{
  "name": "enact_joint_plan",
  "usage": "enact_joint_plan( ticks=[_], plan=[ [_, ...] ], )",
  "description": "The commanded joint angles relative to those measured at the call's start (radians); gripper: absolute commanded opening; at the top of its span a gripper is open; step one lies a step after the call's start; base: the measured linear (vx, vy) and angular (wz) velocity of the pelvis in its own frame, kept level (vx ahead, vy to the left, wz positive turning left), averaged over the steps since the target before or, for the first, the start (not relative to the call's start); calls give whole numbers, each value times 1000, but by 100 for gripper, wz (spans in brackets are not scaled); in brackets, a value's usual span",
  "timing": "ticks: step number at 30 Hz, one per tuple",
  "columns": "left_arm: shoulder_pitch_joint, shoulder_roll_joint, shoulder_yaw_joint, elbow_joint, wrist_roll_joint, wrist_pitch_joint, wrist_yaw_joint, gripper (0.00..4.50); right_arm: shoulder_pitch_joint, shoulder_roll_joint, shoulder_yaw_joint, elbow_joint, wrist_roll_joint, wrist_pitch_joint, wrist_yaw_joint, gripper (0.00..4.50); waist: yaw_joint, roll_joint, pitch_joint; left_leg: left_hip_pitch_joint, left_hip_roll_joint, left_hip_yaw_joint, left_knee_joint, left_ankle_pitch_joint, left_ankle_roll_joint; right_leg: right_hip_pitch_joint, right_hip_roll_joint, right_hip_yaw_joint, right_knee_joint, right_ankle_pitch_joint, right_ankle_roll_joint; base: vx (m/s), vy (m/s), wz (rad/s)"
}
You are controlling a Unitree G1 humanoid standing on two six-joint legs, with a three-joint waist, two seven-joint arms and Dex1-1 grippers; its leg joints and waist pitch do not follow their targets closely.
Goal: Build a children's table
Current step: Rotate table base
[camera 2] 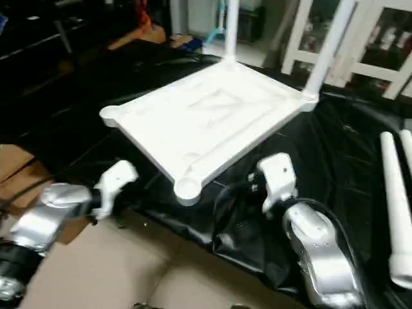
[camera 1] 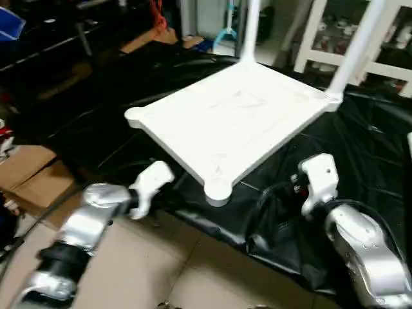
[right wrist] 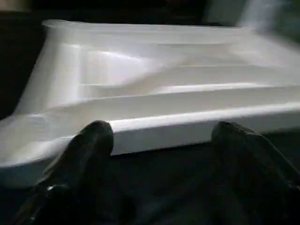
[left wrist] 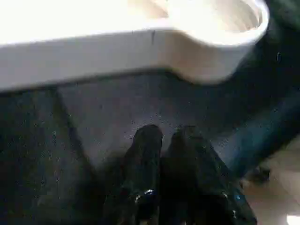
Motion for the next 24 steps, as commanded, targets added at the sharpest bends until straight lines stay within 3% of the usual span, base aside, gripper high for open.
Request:
enact_joint_plan(
  ticks=[1,2,3,4,6,7,8,9,10,12,14,15,16,17,18,21,22,24],
  plan=[
    [-42,-29,-12,40,27,-33,39,78,46,-92,9,-113,118,67,177,377,-2,4,-60,51,100,-61,-102,-344,-25,28,-63,43,-65,-176,-219,0,0,0],
    [-52,-42,-14,58,32,-45,51,78,62,-121,7,-131,135,81,207,377,-1,4,-58,46,98,-61,-103,-345,-16,32,-60,42,-68,-180,-212,0,0,0],
    [-66,-60,-20,82,40,-61,68,78,86,-165,-2,-155,155,103,250,377,4,-3,-58,49,101,-60,-100,-342,-12,30,-67,44,-69,-190,-211,0,0,0],
    [-73,-69,-24,95,44,-73,75,78,99,-188,-9,-166,164,113,270,377,1,-1,-54,37,97,-64,-102,-349,-6,37,-70,43,-75,-238,-206,0,0,0],
    [-91,-103,-34,118,46,-84,92,78,134,-254,-39,-190,174,139,323,377,2,-5,-50,47,99,-67,-99,-401,-21,29,-75,44,-87,-351,-191,0,0,0],
    [-95,-112,-37,122,47,-87,94,78,140,-265,-49,-192,178,146,331,377,-2,-7,-47,46,98,-71,-99,-425,-29,28,-77,44,-92,-416,-183,0,0,0],
    [-109,-147,-48,140,52,-100,108,78,160,-300,-90,-202,199,166,352,377,-5,-1,-48,47,96,-72,-99,-433,-32,28,-77,44,-95,-435,-179,0,0,0],
    [-116,-179,-60,156,54,-110,110,78,174,-324,-125,-207,215,175,353,377,-9,-9,-48,47,97,-74,-98,-440,-29,30,-76,42,-101,-459,-168,0,0,0],
    [-116,-181,-62,157,54,-111,110,78,174,-324,-127,-206,214,174,351,377,-9,-7,-49,55,98,-72,-95,-436,-27,23,-75,43,-105,-458,-167,0,0,0],
    [-118,-221,-89,183,62,-118,99,78,169,-329,-158,-174,164,139,292,377,-12,-6,-50,44,97,-75,-97,-412,-18,28,-76,40,-102,-450,-168,0,0,0],
    [-119,-254,-114,212,75,-142,97,78,152,-321,-178,-137,119,104,236,377,-17,-8,-49,41,96,-76,-99,-404,-18,25,-75,37,-106,-453,-161,0,0,0],
    [-120,-271,-118,218,75,-147,103,78,139,-310,-187,-122,103,94,206,377,-19,12,-51,43,95,-78,-98,-407,-21,26,-76,36,-105,-449,-163,0,0,0],
    [-120,-277,-118,219,74,-148,103,78,132,-305,-191,-116,95,91,191,377,-25,0,-54,41,96,-78,-101,-405,-20,29,-72,33,-105,-416,-167,0,0,0],
    [-122,-291,-114,212,65,-154,109,78,108,-285,-203,-98,70,88,136,377,-27,-1,-56,37,96,-79,-101,-397,-15,33,-73,33,-101,-395,-171,0,0,0],
    [-123,-301,-101,195,49,-154,118,78,77,-254,-224,-83,55,93,70,377,-31,0,-56,37,95,-76,-100,-384,-8,28,-70,33,-99,-366,-183,0,0,0],
    [-118,-296,-47,129,8,-149,141,78,32,-191,-273,-84,76,126,-34,377,-46,-1,-59,28,90,-76,-97,-354,19,37,-72,29,-95,-340,-199,0,0,0],
    [-112,-288,-22,91,-11,-133,152,78,22,-170,-287,-90,82,138,-66,377,-45,-1,-60,32,91,-73,-95,-338,29,35,-72,30,-95,-327,-205,0,0,0],
    [-74,-259,50,-62,-75,-56,164,78,-4,-110,-320,-103,95,202,-174,377,-48,3,-62,30,89,-71,-93,-305,44,38,-70,27,-92,-302,-217,0,0,0]
  ],
)
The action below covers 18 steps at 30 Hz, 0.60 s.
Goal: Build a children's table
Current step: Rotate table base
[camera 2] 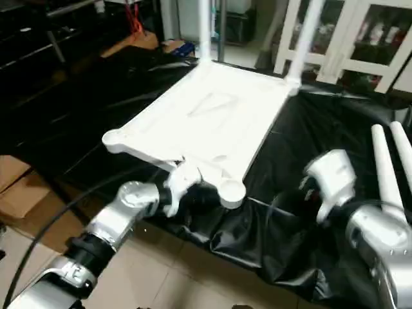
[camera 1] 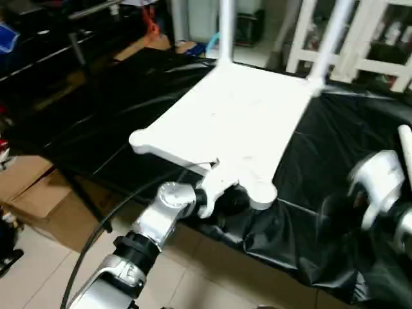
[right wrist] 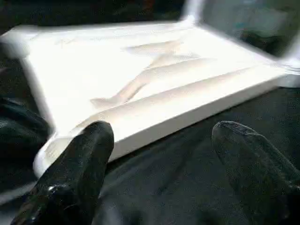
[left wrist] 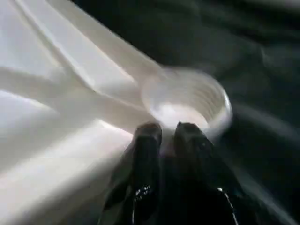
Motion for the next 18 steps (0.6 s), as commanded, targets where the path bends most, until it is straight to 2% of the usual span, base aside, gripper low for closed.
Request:
enact_joint_plan(
  ticks=[1,2,3,4,5,6,7,8,9,10,11,12,13,14,15,16,18],
  plan=[
    [33,30,86,-161,-68,97,28,78,-21,48,-35,-32,21,68,-104,377,0,-27,-59,19,91,-63,-91,-277,53,24,-69,34,-72,-278,-227,0,0,0],
    [52,37,110,-223,-90,149,38,78,-30,70,-42,-40,25,89,-136,377,-2,-31,-60,21,92,-63,-90,-257,53,26,-69,35,-67,-260,-234,0,0,0],
    [101,51,157,-348,-124,239,66,78,-56,113,-45,-60,22,127,-198,377,-2,-30,-62,20,92,-61,-88,-219,67,26,-67,33,-65,-234,-240,0,0,0],
    [123,58,174,-395,-134,268,79,78,-69,129,-41,-69,16,141,-221,377,-8,-27,-62,16,90,-61,-87,-172,80,29,-63,32,-57,-199,-248,0,0,0],
    [148,38,227,-435,-155,287,141,78,-90,145,-21,-78,2,152,-240,377,-10,-39,-63,16,89,-58,-85,-163,90,28,-60,30,-60,-200,-244,0,0,0],
    [155,31,245,-444,-161,289,164,78,-97,149,-12,-80,-4,156,-245,377,-11,-34,-63,19,87,-56,-81,-158,94,26,-61,30,-58,-212,-247,0,0,0],
    [160,16,270,-437,-163,278,205,78,-104,158,3,-79,-13,165,-253,377,-8,-31,-61,23,87,-54,-80,-178,88,22,-59,30,-65,-256,-232,0,0,0],
    [154,-12,308,-407,-151,241,285,78,-114,180,14,-73,-14,180,-272,377,-9,-36,-59,26,87,-53,-81,-189,81,18,-55,31,-69,-268,-227,0,0,0],
    [144,-46,354,-375,-150,193,379,78,-120,204,26,-67,-14,187,-292,377,-13,-18,-64,80,95,-10,-49,-227,-6,-35,-15,64,-108,-344,-165,-59,-5,-1],
    [133,-73,397,-351,-158,180,455,78,-122,215,45,-61,-35,189,-307,377,-5,-34,-55,102,72,1,-35,-337,-102,-64,24,58,-119,-449,-101,-63,-4,-29],
    [144,-100,429,-369,-160,190,519,78,-120,218,72,-54,-73,176,-326,377,-1,-36,-55,101,74,1,-41,-345,-129,-63,38,66,-113,-437,-78,-63,-4,-29],
    [161,-108,431,-398,-149,194,534,78,-119,218,87,-50,-99,163,-338,377,4,-35,-57,102,84,-2,-50,-321,-159,-70,56,68,-102,-379,-40,-4,9,-45],
    [181,-114,420,-443,-132,213,539,78,-124,220,95,-50,-101,167,-343,377,7,-40,-62,107,84,7,-44,-306,-169,-81,61,68,-99,-339,-11,10,21,-45],
    [194,-117,412,-472,-121,228,542,78,-129,221,100,-50,-100,173,-345,377,9,-42,-65,106,79,10,-42,-297,-167,-78,61,71,-95,-319,-4,10,21,-45],
    [198,-120,409,-480,-122,239,541,78,-135,224,98,-46,-99,175,-349,377,9,-43,-67,91,76,11,-41,-267,-161,-76,65,78,-86,-275,2,16,30,-50],
    [216,-122,382,-517,-107,286,539,78,-163,233,94,-22,-96,186,-366,377,6,-53,-73,85,66,21,-31,-257,-152,-78,75,86,-80,-260,8,18,34,-51],
    [220,-118,359,-524,-100,304,533,78,-188,233,91,2,-100,188,-378,377,6,-58,-73,79,54,29,-19,-278,-124,-86,85,96,-88,-289,14,19,32,-50]
  ],
)
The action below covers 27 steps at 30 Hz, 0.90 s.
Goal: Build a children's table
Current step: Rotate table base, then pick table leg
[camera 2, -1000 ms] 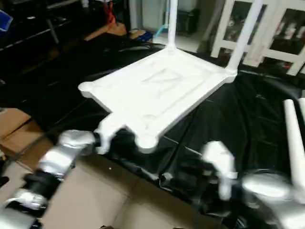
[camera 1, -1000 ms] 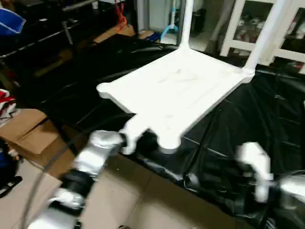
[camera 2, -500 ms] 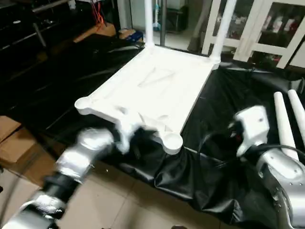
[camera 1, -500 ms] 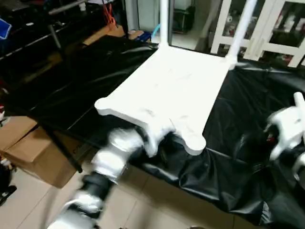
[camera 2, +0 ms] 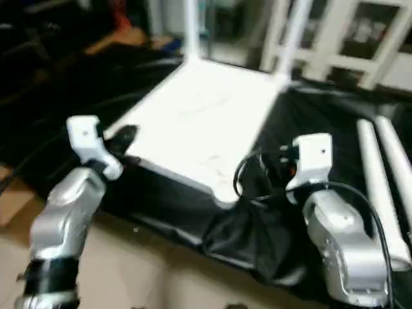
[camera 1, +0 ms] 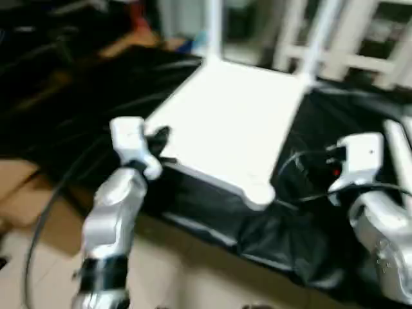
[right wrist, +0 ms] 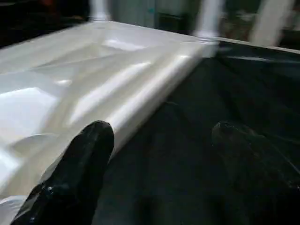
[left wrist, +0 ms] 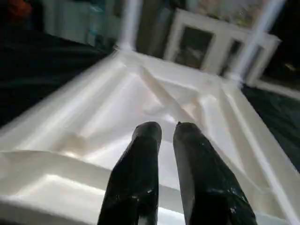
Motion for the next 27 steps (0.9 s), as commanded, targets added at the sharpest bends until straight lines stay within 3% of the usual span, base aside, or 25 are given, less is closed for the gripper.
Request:
enact_joint_plan(
  ticks=[1,3,4,6,7,8,9,10,11,12,13,14,15,16,17,18,19,20,21,22,23,24,25,26,27],
  plan=[
    [1,0,-31,-20,10,21,2,78,-25,4,-5,21,-6,15,-16,377,-5,-20,-72,71,25,-31,-51,-219,-85,-21,32,5,-85,-302,-22,25,27,-49],
    [-13,3,-45,4,32,-8,20,78,-37,2,-5,31,-10,19,-15,377,-5,-23,-76,69,23,-30,-45,-179,-57,-21,42,15,-78,-259,-17,32,22,-46],
    [-20,1,-49,15,36,-16,34,78,-40,2,-5,32,-13,22,-16,377,-3,-21,-79,82,23,-23,-37,-169,-37,-32,53,18,-77,-235,-25,40,9,-38],
    [-38,-1,-62,43,60,-34,68,78,-37,3,-2,31,-21,25,-17,377,-4,-28,-84,67,14,-24,-34,-119,-1,-13,58,23,-67,-160,-43,50,8,-40],
    [-46,-6,-66,52,66,-39,79,78,-32,2,2,31,-26,27,-16,377,-3,-26,-88,59,8,-31,-31,-76,20,0,71,25,-61,-102,-51,65,1,-42],
    [-51,-9,-68,57,69,-42,85,78,-30,2,4,32,-29,27,-15,377,-5,-20,-88,71,20,-37,-36,-48,30,-9,90,10,-62,-74,-58,65,1,-42],
    [-55,-15,-78,55,84,-36,91,78,-22,-2,7,32,-33,28,-18,377,-11,-16,-88,99,43,-37,-34,10,77,-37,106,-18,-56,-34,-81,34,-20,-33],
    [-57,-15,-84,57,94,-37,94,78,-19,-3,6,32,-32,30,-19,377,-16,-9,-78,111,83,-38,-49,34,114,-62,99,-53,-62,-59,-126,31,-53,-34],
    [-59,-16,-89,59,100,-39,98,78,-18,-4,5,35,-32,31,-20,377,-19,-6,-78,115,107,-46,-58,57,131,-61,85,-69,-52,-63,-146,31,-53,-34],
    [-60,-15,-91,62,100,-36,101,78,-18,-5,4,38,-34,32,-21,377,-12,1,-83,126,200,-80,-86,157,194,-64,34,-105,-10,-61,-191,41,-104,-34],
    [-62,-14,-95,65,101,-32,103,78,-20,-7,4,44,-36,29,-21,377,1,-8,-86,89,274,-142,-107,292,317,-42,-36,-130,71,-45,-189,46,-167,-22],
    [-63,-13,-98,68,102,-33,105,78,-21,-9,3,48,-37,28,-21,377,-3,-1,-90,92,284,-158,-99,340,376,-44,-58,-124,89,-64,-186,46,-167,-22],
    [-66,-13,-99,73,104,-44,109,78,-25,-19,8,56,-48,26,-20,377,-8,-17,-99,94,239,-147,-43,346,457,-51,-88,-105,91,-2,-259,54,-201,-7],
    [-67,-14,-100,77,104,-53,113,78,-26,-25,12,58,-57,27,-21,377,-13,-34,-103,67,161,-114,-8,279,474,-28,-78,-99,63,87,-336,38,-192,11],
    [-74,-17,-93,86,101,-47,123,78,-33,-34,17,68,-63,35,-18,377,-23,-105,-110,-64,-121,-31,191,-188,348,76,-35,-47,-50,182,-383,38,-192,11],
    [-82,-13,-95,99,104,-51,124,78,-44,-42,16,82,-68,40,-11,377,-5,-76,-99,-78,-105,-82,180,-175,185,106,-96,-47,-39,203,-388,17,-180,10],
    [-86,-7,-102,106,107,-57,115,78,-52,-51,17,92,-74,41,-7,377,-2,-64,-89,-86,-118,-103,164,-87,114,112,-90,-83,-50,162,-202,-9,-170,6],
    [-87,0,-109,109,111,-61,106,78,-61,-59,13,106,-74,47,-2,377,3,-55,-77,-78,-110,-115,136,-61,122,104,-96,-85,-76,80,-97,-9,-170,6],
    [-88,5,-115,107,112,-61,93,78,-73,-72,10,126,-76,50,3,377,-1,-21,-70,-90,-73,-149,47,31,192,132,-78,-105,-102,-72,125,-41,-148,4],
    [-86,7,-117,103,109,-59,83,78,-81,-81,8,139,-79,48,7,377,9,49,-80,-4,157,-283,-52,90,328,92,-92,-134,-54,-139,216,-36,-123,-31],
    [-84,9,-121,97,104,-56,71,78,-89,-92,7,154,-83,45,10,377,-34,46,-79,28,258,-355,-75,212,428,45,-110,-120,89,-185,181,-36,-123,-31],
    [-82,15,-128,90,98,-56,51,78,-102,-104,3,176,-85,45,16,377,-32,12,-80,72,156,-296,-31,360,460,-41,-92,-82,128,-172,57,-31,-91,-18],
    [-69,46,-156,61,71,-58,-34,78,-133,-135,5,224,-89,48,40,377,-27,-17,-71,38,57,-238,-21,354,403,-11,-92,-58,74,-35,-45,-48,-77,11],
    [-60,70,-177,40,56,-56,-89,78,-157,-151,0,260,-74,67,66,377,-26,-37,-71,11,17,-225,-15,273,351,33,-110,-37,37,-8,-61,-48,-77,11],
    [-57,77,-183,34,52,-55,-105,78,-164,-156,-2,270,-68,73,75,377,-12,-32,-68,-33,-20,-207,10,169,244,92,-184,-17,-3,-37,-131,-111,-106,-8]
  ],
)
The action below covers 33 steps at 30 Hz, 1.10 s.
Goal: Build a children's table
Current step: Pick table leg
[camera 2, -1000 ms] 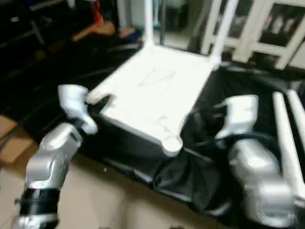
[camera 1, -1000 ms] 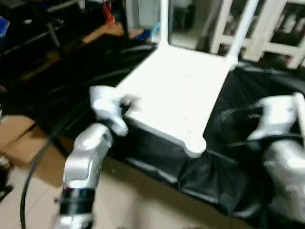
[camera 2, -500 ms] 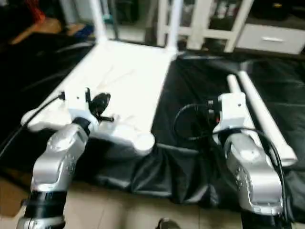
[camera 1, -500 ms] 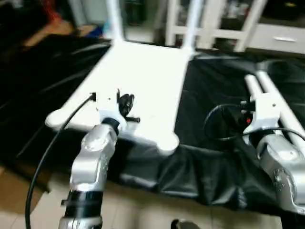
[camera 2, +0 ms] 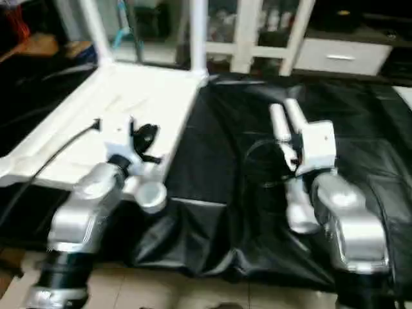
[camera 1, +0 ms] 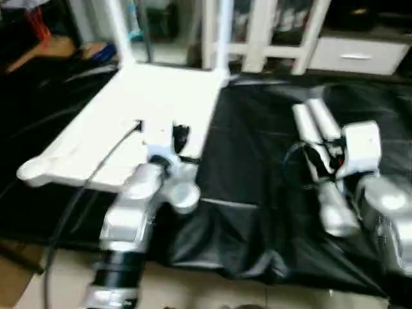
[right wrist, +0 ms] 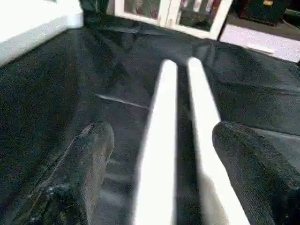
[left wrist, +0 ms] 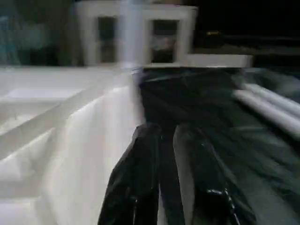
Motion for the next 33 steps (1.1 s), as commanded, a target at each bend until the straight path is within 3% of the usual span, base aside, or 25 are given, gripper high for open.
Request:
enact_joint_plan(
  ticks=[1,2,3,4,5,6,8,9,10,14,20,22,23,24,25,26,27,29,31,33],
  plan=[
    [13,36,-55,-54,-42,23,-117,78,-47,-25,-11,72,23,60,59,377,17,-32,-54,7,99,-47,-76,104,100,89,-131,81,-128,-116,-162,-125,-127,-5],
    [14,41,-59,-58,-47,27,-126,85,-53,-29,-9,81,23,65,64,393,14,-40,-49,11,100,-41,-87,56,69,91,-119,75,-136,-192,-182,-125,-127,-5],
    [14,68,-83,-69,-57,34,-172,89,-77,-55,14,126,17,92,97,403,9,-38,-44,13,106,-39,-104,-11,31,89,-96,62,-137,-306,-215,-89,-99,2],
    [14,86,-99,-77,-61,38,-203,89,-92,-70,33,158,11,97,124,409,1,-32,-38,22,114,-38,-118,-86,15,80,-78,50,-143,-388,-229,-84,-67,6],
    [15,105,-117,-88,-68,50,-237,89,-109,-84,54,197,0,97,146,409,-3,-28,-31,33,120,-40,-123,-139,6,70,-74,44,-147,-428,-236,-84,-67,6],
    [16,122,-133,-97,-72,58,-266,89,-127,-97,74,233,-12,95,163,424,-17,-19,-28,44,131,-40,-131,-225,-18,66,-69,34,-155,-453,-238,-64,-52,12],
    [16,140,-148,-107,-77,63,-299,89,-148,-102,89,274,-17,79,188,438,-30,-19,-27,41,140,-37,-141,-272,-48,70,-67,28,-155,-433,-230,-59,-38,10],
    [16,176,-176,-137,-99,94,-365,89,-197,-104,115,351,-17,47,247,448,-33,-17,-26,44,139,-33,-141,-296,-62,67,-69,30,-158,-456,-221,-62,-22,8],
    [16,188,-186,-150,-108,108,-389,89,-215,-105,127,378,-18,38,271,448,-42,-20,-27,38,135,-35,-140,-310,-68,70,-72,28,-159,-486,-216,0,0,0],
    [16,215,-210,-187,-145,149,-442,89,-283,-96,167,480,-45,-13,333,448,-49,-16,-32,25,142,-38,-142,-260,-62,77,-75,28,-151,-427,-232,0,0,0],
    [10,229,-223,-191,-142,153,-452,89,-383,-47,215,639,-68,-93,378,448,-43,-12,-41,19,145,-29,-139,-146,-12,87,-75,33,-135,-257,-298,0,0,0],
    [9,231,-223,-192,-145,156,-454,89,-394,-39,217,657,-69,-86,376,448,-35,-12,-45,25,147,-25,-137,-86,8,87,-74,34,-130,-180,-317,28,3,5],
    [8,234,-223,-196,-149,163,-457,89,-407,-34,228,684,-79,-93,383,448,-28,-12,-49,31,148,-20,-134,-26,29,87,-71,36,-123,-98,-338,57,6,9],
    [8,239,-222,-200,-153,169,-461,89,-417,-29,237,707,-86,-93,387,448,-25,-8,-51,31,150,-18,-135,22,50,88,-67,34,-112,-26,-363,57,9,7],
    [8,244,-224,-206,-155,178,-466,89,-430,-25,259,740,-112,-82,381,448,-22,-10,-55,28,150,-16,-133,68,74,95,-68,31,-104,30,-373,0,0,0],
    [8,248,-225,-210,-157,183,-469,89,-438,-23,274,763,-131,-75,376,448,-19,-8,-57,31,149,-15,-132,87,85,93,-68,30,-103,48,-378,0,0,0],
    [9,253,-226,-210,-157,183,-471,89,-458,-14,289,817,-157,-52,352,448,-15,-11,-55,31,150,-12,-132,107,102,93,-70,30,-104,56,-381,0,0,0],
    [8,253,-225,-209,-156,183,-466,89,-477,-7,296,863,-174,-47,332,448,-7,-10,-52,32,151,-10,-134,101,103,92,-69,30,-106,26,-383,0,0,0],
    [8,252,-223,-209,-155,183,-464,89,-489,-3,297,890,-181,-40,310,448,0,-9,-48,41,154,-6,-137,41,75,87,-68,31,-113,-39,-375,0,0,0],
    [6,253,-219,-209,-156,185,-463,89,-509,7,284,928,-179,-7,282,448,0,-11,-45,42,155,-2,-142,-6,45,87,-67,31,-116,-82,-368,0,0,0]
  ],
)
